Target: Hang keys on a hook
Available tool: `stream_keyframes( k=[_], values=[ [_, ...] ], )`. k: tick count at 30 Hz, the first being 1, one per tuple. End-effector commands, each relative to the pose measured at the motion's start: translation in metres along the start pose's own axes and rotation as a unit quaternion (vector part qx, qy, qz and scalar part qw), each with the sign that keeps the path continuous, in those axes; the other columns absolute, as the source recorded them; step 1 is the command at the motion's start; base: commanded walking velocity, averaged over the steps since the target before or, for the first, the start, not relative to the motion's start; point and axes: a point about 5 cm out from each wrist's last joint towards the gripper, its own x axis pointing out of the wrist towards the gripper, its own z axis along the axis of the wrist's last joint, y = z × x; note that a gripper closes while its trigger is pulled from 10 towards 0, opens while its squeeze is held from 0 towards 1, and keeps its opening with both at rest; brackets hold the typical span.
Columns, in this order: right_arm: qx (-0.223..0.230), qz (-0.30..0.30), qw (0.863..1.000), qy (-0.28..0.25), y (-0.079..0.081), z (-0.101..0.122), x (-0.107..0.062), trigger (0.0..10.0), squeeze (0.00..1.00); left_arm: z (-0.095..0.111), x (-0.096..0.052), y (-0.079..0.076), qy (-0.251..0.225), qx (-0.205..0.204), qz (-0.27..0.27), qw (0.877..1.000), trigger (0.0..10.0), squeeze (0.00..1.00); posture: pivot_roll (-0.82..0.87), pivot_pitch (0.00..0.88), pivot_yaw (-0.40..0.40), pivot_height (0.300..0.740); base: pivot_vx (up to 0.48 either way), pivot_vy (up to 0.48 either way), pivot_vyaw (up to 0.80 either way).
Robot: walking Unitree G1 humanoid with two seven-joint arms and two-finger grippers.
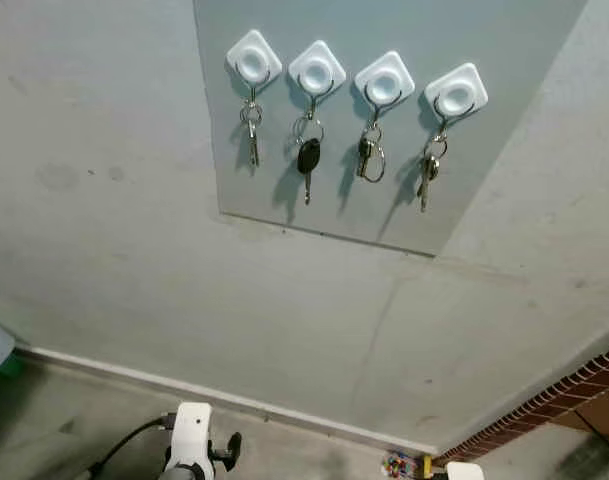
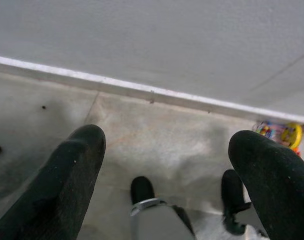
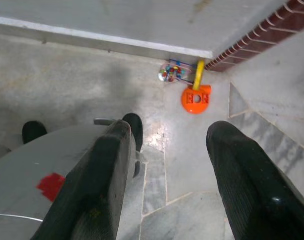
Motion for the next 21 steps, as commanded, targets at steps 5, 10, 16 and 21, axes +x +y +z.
stream_keyframes(
  k=[5,10,16,21],
  values=[
    [0.001,-0.004,1.0,0.014,-0.0026,-0.0072,-0.0021,10.0,0.0,0.0003,0.0004,-0.0001,0.003,0.007,-0.002,1.0,10.0,0.0,0.01,0.06,-0.02,0.74,0.0,0.0,-0.66],
    [0.001,-0.003,1.0,0.015,-0.0023,-0.0073,-0.002,10.0,0.0,0.0004,0.0002,-0.0003,0.003,0.019,-0.005,1.0,10.0,0.0,0.01,0.062,-0.02,0.74,0.0,0.0,-0.67],
    [0.003,-0.003,1.0,0.017,-0.0019,-0.0077,-0.002,10.0,0.0,0.0003,0.0002,0.0003,0.004,0.023,0.0,1.0,10.0,0.0,0.01,0.064,-0.021,0.74,0.0,-0.32,-0.67],
    [0.005,-0.005,1.0,0.018,-0.0027,-0.0086,-0.0023,10.0,0.0,0.0001,0.0,0.0016,0.004,0.006,0.001,1.0,10.0,0.0,0.01,0.067,-0.019,0.74,0.0,-0.096,-0.65]
  ],
)
